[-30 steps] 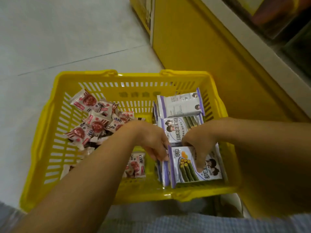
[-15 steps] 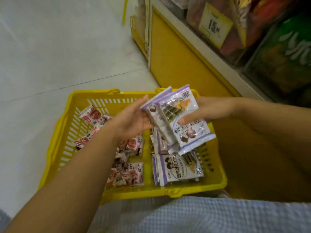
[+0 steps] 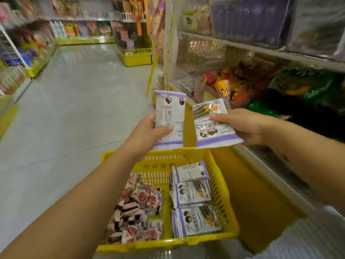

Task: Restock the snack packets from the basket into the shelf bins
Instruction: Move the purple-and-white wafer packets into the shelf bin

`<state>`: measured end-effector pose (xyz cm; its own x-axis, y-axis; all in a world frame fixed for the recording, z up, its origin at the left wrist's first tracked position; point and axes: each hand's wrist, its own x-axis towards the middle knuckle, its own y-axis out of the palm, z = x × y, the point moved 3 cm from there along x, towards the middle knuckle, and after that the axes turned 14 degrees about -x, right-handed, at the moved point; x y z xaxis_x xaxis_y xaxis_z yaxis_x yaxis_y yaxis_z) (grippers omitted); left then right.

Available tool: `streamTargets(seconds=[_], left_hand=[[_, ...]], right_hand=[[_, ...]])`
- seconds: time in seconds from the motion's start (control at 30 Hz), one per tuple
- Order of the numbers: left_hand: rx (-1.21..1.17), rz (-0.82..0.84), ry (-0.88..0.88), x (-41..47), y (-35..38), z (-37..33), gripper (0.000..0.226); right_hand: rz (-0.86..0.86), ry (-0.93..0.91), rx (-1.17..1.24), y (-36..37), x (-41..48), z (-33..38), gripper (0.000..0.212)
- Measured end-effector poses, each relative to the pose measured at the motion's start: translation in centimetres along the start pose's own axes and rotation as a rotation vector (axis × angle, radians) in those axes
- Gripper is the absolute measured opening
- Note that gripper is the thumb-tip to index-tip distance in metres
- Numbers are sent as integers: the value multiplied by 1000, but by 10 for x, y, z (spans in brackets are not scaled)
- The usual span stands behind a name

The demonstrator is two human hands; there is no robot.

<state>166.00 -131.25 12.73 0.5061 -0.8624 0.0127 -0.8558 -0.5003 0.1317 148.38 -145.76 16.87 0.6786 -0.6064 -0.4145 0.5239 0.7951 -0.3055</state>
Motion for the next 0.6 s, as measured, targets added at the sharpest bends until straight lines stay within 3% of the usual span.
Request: streamTargets(seconds=[0.1,0.23,0.3,0.4,0.5,0.6], left_hand=[[687,-88,422,-11,-11,-44,25],[967,-81,729,-34,-16,-88,26],[1030,-75,821,-44,-15,-104,30],[1013,-40,896,-59,-2,-118,33],[974,30,915,-73,14,-126,34],[933,81,881,-84,26,-129,34]], right_hand=[[-48,-66,-87,-17,-29,23,17],[-216,-135,-2,-34,-60,46,28],[-199,-167,163,-32,-71,53,27],[-29,-159,362,-14,-87,56,23],[182,-122,348,9,-99,51,39],[302,-129,341,25,-109,44,33]])
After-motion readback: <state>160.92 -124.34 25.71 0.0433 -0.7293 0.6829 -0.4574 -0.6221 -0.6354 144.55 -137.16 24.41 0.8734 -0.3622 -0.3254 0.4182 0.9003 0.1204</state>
